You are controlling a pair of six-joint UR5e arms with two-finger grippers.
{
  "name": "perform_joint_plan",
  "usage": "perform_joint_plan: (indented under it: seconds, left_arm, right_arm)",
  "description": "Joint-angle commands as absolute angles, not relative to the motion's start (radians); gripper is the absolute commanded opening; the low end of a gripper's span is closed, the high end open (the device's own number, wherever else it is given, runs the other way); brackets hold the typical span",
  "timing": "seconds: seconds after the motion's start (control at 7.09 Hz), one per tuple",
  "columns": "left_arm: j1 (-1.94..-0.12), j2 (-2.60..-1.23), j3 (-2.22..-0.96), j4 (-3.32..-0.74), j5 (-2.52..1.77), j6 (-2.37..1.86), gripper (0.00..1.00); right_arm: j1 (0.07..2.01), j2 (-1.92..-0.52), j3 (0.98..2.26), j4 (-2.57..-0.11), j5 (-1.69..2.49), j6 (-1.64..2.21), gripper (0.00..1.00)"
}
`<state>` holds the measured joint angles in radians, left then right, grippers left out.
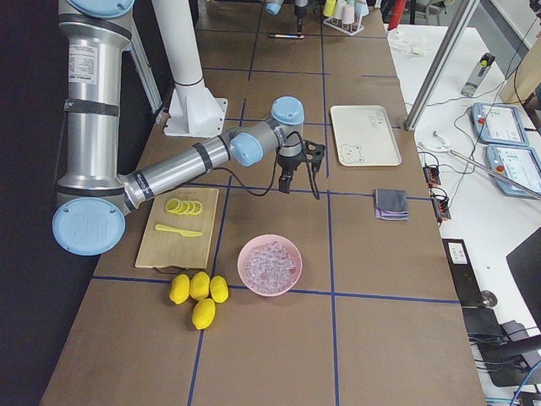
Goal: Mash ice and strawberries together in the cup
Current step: 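Grasp the silver metal muddler with the left gripper beside the table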
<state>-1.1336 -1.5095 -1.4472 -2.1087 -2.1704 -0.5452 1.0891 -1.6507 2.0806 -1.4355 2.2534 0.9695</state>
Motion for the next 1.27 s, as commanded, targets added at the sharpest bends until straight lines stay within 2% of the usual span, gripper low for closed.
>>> perform_joint_plan:
  seconds: [0.0, 0.56, 0.71, 0.85, 1.13]
  left_arm:
    - [-1.128, -1.511, -1.442, -2.109, -2.172, -0.546, 0.78]
    - [-1.1, -1.514, -1.436, -2.127, -2.198, -0.545, 0.78]
    - [-1.1, -1.513, -1.428, -2.138, -2.224, -0.546, 0.65]
    - [-1.1, -1.513, -1.427, -2.138, -2.224, -0.545, 0.23]
    - [-1.1, -1.513, -1.417, -2.141, -2.223, -0.543, 0.04]
  right_arm:
    - [1.089, -1.651, 2.08, -1.434, 2.253, 0.969, 1.0]
    - [1.089, -1.649, 2.079, -1.436, 2.253, 0.969, 1.0]
    - [1.089, -1.648, 2.079, -1.436, 2.253, 0.969, 1.0]
    - [1.089, -1.649, 2.079, -1.436, 2.253, 0.969, 1.0]
    - [1.089, -1.649, 2.08, -1.436, 2.253, 0.971, 1.0]
